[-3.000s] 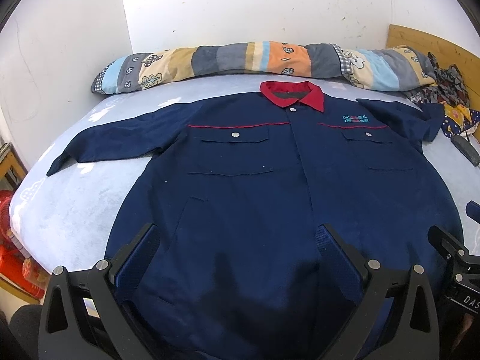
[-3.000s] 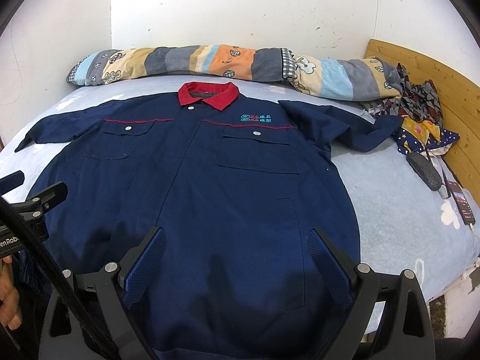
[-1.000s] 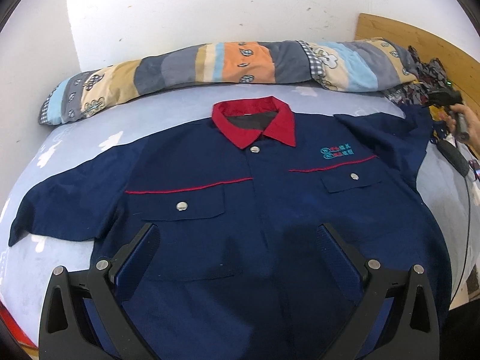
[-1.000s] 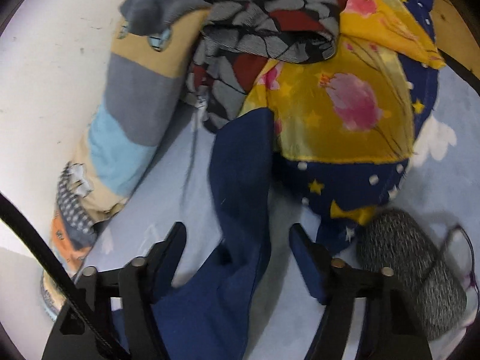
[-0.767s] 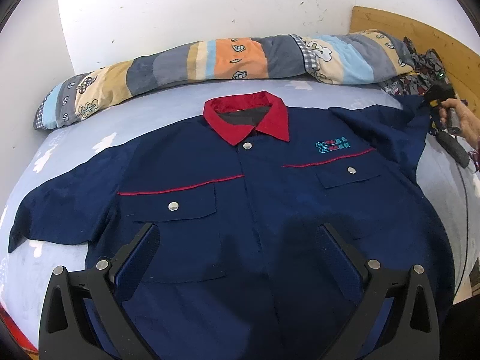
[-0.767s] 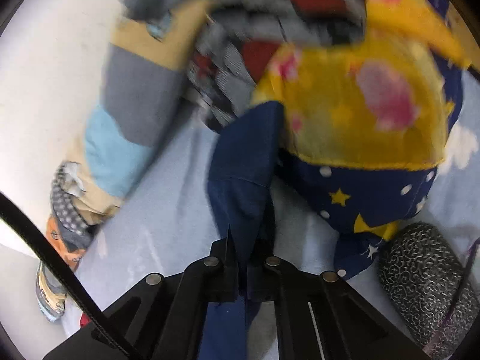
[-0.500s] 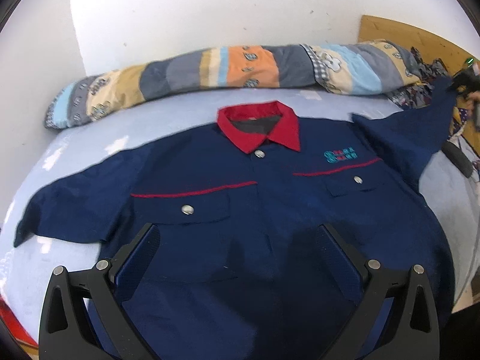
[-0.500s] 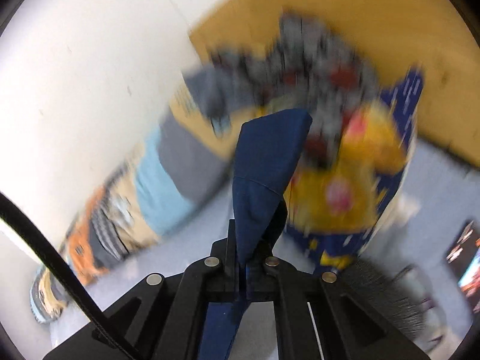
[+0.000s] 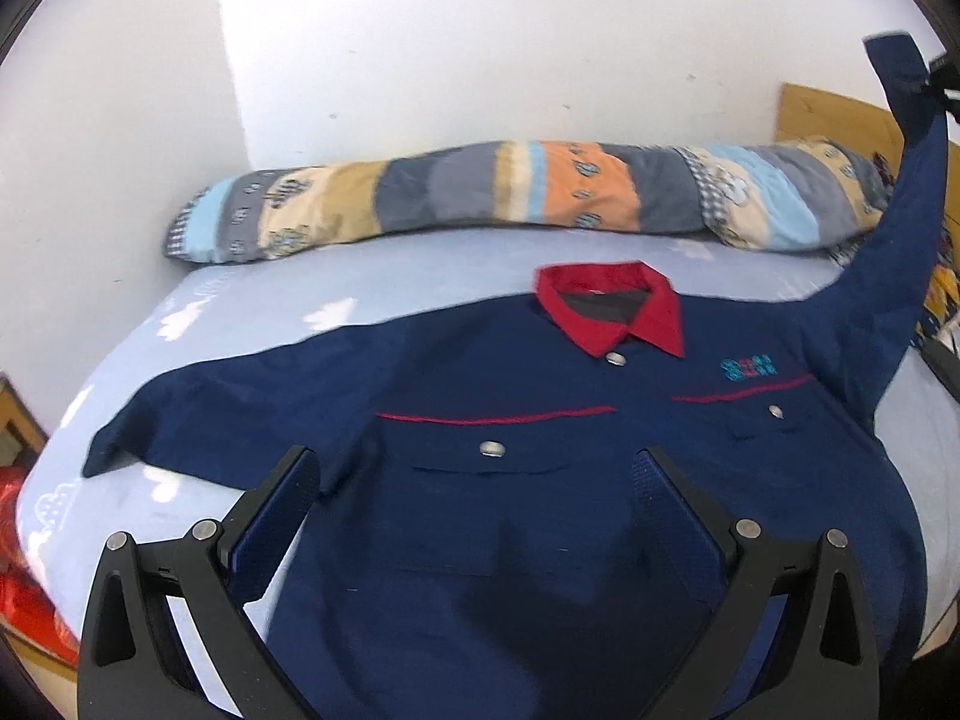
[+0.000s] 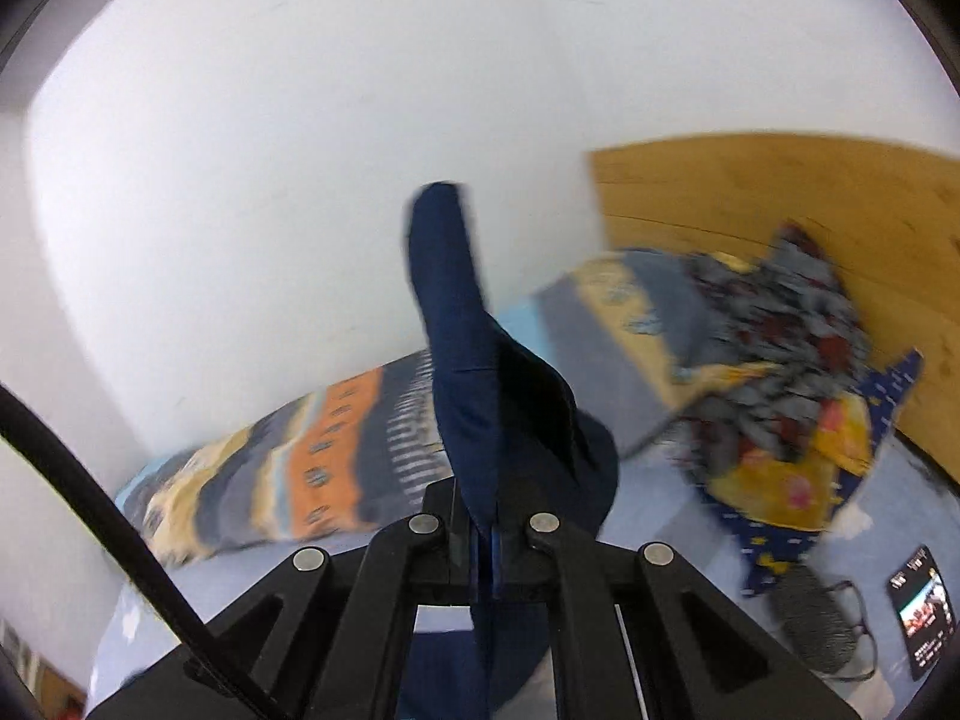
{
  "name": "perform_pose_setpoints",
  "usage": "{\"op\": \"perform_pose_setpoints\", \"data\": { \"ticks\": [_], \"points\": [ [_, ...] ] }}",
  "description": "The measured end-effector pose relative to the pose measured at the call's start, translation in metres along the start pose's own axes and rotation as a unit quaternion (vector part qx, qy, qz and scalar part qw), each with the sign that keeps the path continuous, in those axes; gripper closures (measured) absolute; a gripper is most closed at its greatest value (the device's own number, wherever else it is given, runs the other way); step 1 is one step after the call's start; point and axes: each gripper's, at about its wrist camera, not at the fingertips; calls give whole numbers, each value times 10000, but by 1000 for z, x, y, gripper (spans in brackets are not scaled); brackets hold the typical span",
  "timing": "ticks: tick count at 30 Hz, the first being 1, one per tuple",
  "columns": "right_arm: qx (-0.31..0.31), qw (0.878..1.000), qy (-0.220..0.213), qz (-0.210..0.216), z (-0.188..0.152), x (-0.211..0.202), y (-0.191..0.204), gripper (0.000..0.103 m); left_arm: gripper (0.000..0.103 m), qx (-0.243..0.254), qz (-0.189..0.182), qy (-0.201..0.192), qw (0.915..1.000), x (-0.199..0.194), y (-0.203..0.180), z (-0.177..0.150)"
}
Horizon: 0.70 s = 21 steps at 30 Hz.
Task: Fold large clothes
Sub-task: 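Grasp the navy jacket sleeve cuff with the right tool, then carry the held sleeve across the jacket body with the right tool and release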
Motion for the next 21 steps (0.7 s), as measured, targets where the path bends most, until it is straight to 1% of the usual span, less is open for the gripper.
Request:
{"op": "perform_pose_setpoints", "data": {
  "ticks": [2, 3, 5, 7, 8, 9, 11, 12, 13, 15, 17, 18, 19, 21],
  "points": [
    [-384, 9991, 87, 176, -12, 1, 54, 100, 0, -143, 14, 49, 9999, -2, 15, 1],
    [-512, 9983, 135, 247, -19, 3, 74, 100, 0, -219, 48, 87, 9997, -3, 21, 1],
    [-881, 9948, 290, 418, -35, 10, 129, 100, 0, -413, 2, 162, 9990, -6, 38, 0],
    [-1255, 9889, 506, 622, -57, 22, 185, 100, 0, -613, 9, 202, 9979, -10, 54, 0],
    [-1511, 9841, 645, 675, -73, 32, 219, 100, 0, -703, 39, 188, 9973, -12, 62, -1],
    [-1672, 9809, 721, 681, -85, 39, 240, 100, 0, -788, 109, 163, 9967, -15, 70, -2],
    [-2068, 9710, 942, 743, -119, 60, 292, 100, 0, -986, 284, 79, 9947, -21, 90, -4],
    [-2271, 9648, 1098, 741, -143, 77, 321, 100, 0, -1081, 339, 70, 9935, -23, 98, -6],
    [-2371, 9606, 1222, 786, -161, 91, 338, 100, 0, -1212, 427, 67, 9917, -25, 109, -8],
    [-2527, 9495, 1606, 941, -205, 124, 371, 101, 0, -1447, 501, 58, 9882, -28, 131, -13],
    [-2668, 9374, 2006, 996, -259, 164, 401, 100, 0, -1637, 698, 68, 9840, -29, 149, -17],
    [-2745, 9321, 2154, 970, -280, 179, 411, 101, 0, -1717, 745, 75, 9823, -29, 156, -18],
    [-2829, 9253, 2370, 873, -309, 201, 420, 100, 0, -1791, 770, 106, 9808, -28, 164, -20],
    [-2883, 9164, 2693, 683, -355, 236, 424, 100, 0, -1948, 811, 216, 9773, -23, 176, -22]
  ]
}}
Point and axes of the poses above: each gripper's, at about its wrist camera, not at the fingertips, and x roughly the way its jaws point, y to its left, z to its top, and after that the axes turned 15 degrees about y, right-handed
